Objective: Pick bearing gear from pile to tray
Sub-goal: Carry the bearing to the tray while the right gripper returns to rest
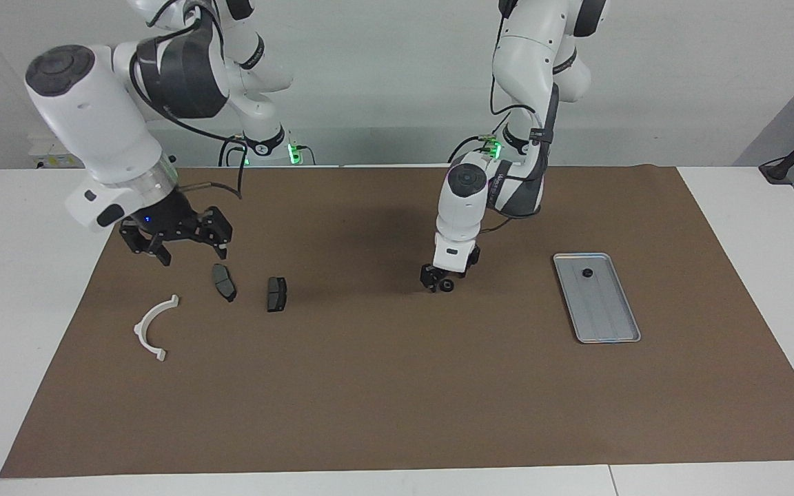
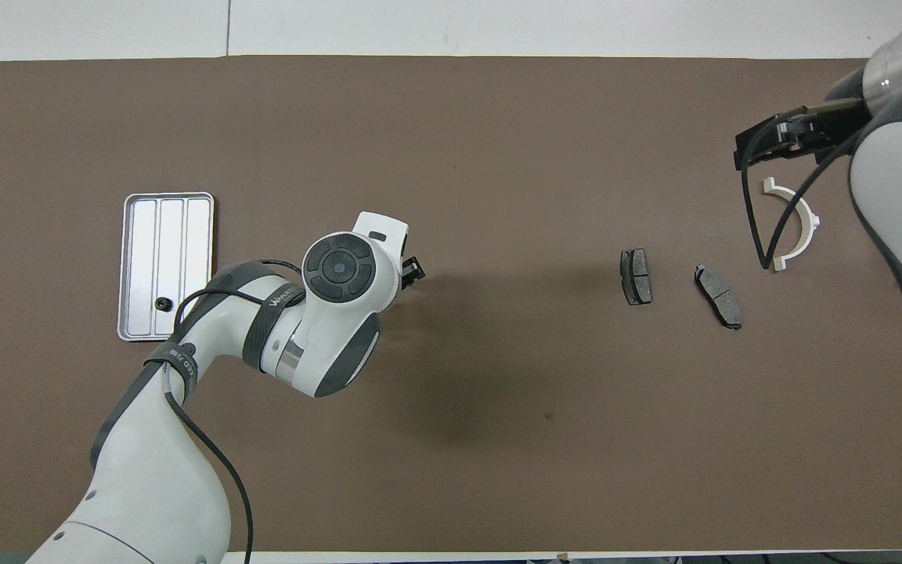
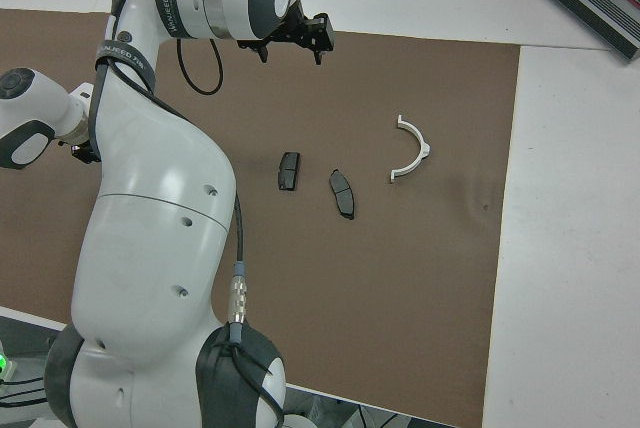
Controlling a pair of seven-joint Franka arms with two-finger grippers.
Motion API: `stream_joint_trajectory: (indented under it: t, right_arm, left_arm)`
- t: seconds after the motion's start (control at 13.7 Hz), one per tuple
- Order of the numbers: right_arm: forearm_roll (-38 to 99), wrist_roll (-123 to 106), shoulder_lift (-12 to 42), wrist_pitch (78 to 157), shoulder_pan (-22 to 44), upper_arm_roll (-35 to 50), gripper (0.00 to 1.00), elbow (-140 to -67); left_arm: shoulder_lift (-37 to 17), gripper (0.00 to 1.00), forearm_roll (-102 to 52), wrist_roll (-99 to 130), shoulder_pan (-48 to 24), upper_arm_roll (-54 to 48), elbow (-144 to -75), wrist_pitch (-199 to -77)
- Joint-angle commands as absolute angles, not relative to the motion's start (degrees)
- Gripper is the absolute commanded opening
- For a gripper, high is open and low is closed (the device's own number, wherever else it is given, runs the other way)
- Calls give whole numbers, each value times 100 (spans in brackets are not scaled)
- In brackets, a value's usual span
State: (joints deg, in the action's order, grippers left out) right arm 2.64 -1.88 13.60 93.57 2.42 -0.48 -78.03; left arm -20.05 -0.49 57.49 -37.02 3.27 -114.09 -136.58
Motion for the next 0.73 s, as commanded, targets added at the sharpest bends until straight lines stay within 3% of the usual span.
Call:
stream_joint_trajectory:
  t: [0.0,0.37,0.44,0.58,0.66]
  right_arm:
    - [53,-325,889,9002,167,0,100,-8103]
    - [-26,-817,326,8667,-61,9,100,-8271]
    - [-52,-817,247,8657,-62,9,100,-8279]
    - [-62,-809,211,8640,-96,9,100,-8279]
    - [-53,-782,211,8640,-97,9,100,-8279]
  left_arm:
    - [-2083,87,70,5792,-3683,334,-11347,-13764]
    - [-2083,68,70,5810,-3683,343,-11355,-13737]
    - [-2083,60,70,5810,-3691,334,-11347,-13711]
    - [-2083,29,70,5810,-3691,343,-11321,-13580]
    - [-2083,18,70,5810,-3691,360,-11251,-13370]
